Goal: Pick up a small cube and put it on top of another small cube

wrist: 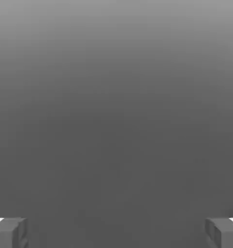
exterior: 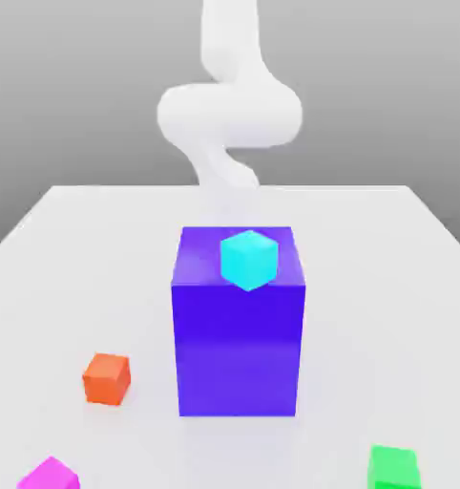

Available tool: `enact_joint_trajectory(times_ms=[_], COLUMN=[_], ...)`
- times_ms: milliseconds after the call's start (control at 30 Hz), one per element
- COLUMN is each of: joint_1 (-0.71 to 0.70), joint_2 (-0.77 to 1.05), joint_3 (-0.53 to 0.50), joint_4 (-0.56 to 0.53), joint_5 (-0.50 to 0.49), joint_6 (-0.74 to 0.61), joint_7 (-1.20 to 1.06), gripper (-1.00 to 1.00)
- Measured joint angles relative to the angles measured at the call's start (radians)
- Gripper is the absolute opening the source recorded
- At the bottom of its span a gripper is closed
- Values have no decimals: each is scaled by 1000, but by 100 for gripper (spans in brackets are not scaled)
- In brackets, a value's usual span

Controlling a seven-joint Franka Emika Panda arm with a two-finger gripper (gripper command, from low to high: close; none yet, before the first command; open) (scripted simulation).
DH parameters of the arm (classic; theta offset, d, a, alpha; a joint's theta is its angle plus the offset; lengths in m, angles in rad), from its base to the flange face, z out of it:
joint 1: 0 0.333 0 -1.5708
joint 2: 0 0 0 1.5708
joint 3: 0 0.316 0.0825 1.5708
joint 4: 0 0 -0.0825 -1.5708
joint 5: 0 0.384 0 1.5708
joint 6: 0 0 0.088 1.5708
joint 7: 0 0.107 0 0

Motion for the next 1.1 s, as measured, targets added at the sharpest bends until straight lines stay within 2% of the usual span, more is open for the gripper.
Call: enact_joint_trajectory(times_ms=[567, 1000, 1100], joint_1=[-69, -158, -180], joint_2=[622, 1092, 1201], joint_3=[-124, -176, -159], joint_4=[51, 89, 109], joint_5=[92, 147, 174], joint_6=[156, 275, 342], joint_7=[38, 77, 63], gripper=[0, 0, 0])
